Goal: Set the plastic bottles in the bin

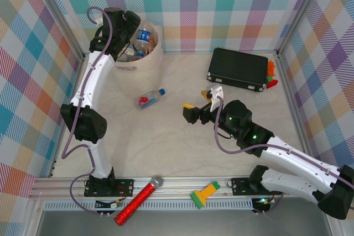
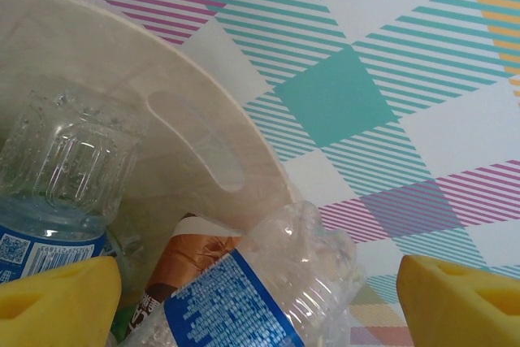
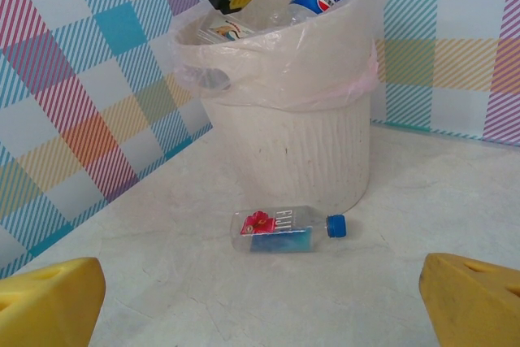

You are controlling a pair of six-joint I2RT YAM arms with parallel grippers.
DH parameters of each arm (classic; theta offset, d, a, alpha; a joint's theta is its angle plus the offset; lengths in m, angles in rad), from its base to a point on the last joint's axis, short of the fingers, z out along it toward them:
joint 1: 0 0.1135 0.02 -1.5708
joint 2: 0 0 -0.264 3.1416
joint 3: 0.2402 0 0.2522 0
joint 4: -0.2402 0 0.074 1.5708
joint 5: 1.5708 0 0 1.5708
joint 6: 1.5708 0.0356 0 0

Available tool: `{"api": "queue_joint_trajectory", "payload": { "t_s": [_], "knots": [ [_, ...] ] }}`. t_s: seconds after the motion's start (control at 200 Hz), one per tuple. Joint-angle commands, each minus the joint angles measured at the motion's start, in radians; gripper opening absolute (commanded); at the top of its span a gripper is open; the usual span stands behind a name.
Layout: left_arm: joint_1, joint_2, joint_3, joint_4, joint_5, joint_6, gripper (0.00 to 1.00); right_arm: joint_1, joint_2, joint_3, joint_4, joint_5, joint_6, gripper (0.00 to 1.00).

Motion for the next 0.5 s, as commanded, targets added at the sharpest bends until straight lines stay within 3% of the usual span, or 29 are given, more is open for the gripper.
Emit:
{"api": "queue_joint_trajectory", "payload": {
  "t_s": [0.0, 0.495],
  "knots": [
    [0.015, -0.027, 0.037, 0.000, 0.017, 0.002, 0.87, -0.006, 0.001, -0.002, 0.011, 0.000, 0.006, 0.99],
    [-0.008, -0.047, 0.035, 0.049, 0.062, 0.102, 0.85, -0.006, 0.009, -0.003, 0.010, -0.006, 0.012, 0.99]
  ]
}}
